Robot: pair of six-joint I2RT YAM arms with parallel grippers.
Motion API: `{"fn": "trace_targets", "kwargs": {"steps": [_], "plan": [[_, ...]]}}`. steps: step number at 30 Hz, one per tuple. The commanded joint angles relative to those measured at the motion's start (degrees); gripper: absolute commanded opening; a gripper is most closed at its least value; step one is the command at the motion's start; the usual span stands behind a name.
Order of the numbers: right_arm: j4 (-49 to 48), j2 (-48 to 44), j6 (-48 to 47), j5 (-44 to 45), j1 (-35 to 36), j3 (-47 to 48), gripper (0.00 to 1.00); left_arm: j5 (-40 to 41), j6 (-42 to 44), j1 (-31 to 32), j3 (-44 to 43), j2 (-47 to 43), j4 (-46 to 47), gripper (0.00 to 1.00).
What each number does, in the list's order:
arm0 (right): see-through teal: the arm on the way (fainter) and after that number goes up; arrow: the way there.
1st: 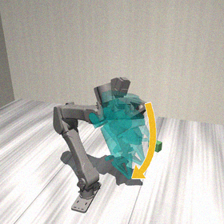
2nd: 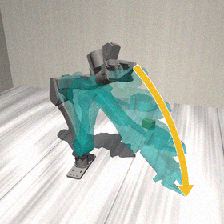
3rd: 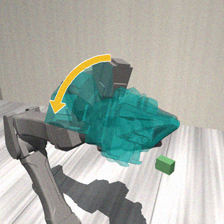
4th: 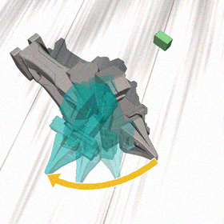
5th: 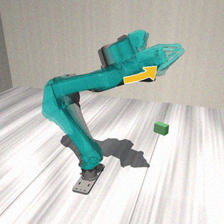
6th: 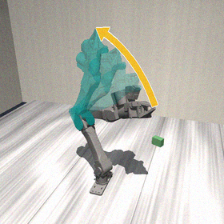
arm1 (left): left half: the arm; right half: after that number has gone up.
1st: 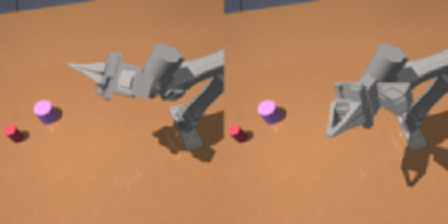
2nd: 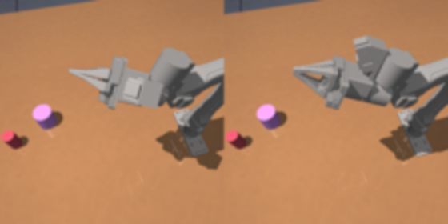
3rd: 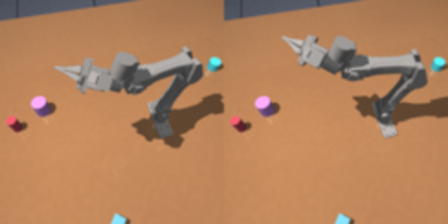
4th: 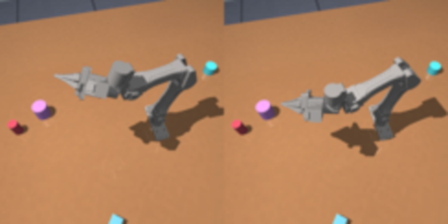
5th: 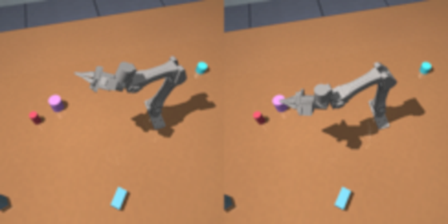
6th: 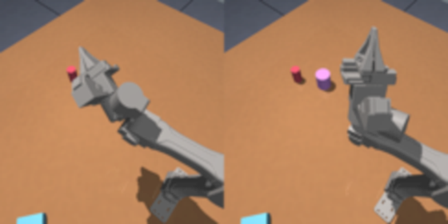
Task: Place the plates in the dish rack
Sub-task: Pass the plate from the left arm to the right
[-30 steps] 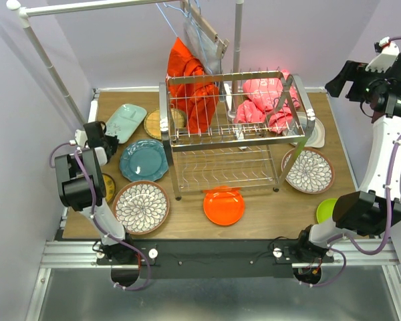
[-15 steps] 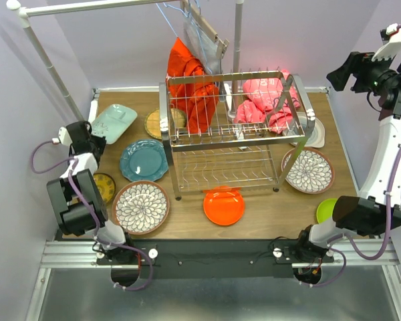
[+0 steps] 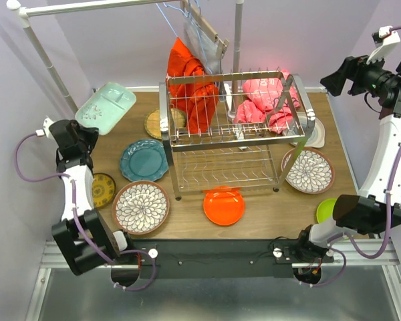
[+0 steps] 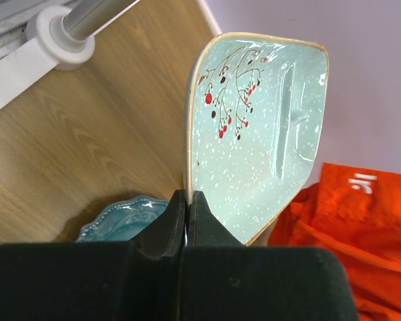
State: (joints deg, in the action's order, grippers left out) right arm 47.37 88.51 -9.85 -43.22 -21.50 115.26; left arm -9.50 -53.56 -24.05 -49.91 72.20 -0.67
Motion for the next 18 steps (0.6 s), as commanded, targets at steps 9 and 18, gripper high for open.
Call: {"fn": "trace_targets", "kwargs": {"steps": [9,18], "plan": [[7.82,4.39,-7.11,-6.35,2.42,9.01,1.0,-11.5,-5.58,-2.05,-7.47,-14.46,0.75,0.0],[8.79,6.15,-8.25,-4.94,7.43,11.21,1.0,-13.53,-7.26,-1.96,-14.86,-17.45,-4.43,0.0]]}}
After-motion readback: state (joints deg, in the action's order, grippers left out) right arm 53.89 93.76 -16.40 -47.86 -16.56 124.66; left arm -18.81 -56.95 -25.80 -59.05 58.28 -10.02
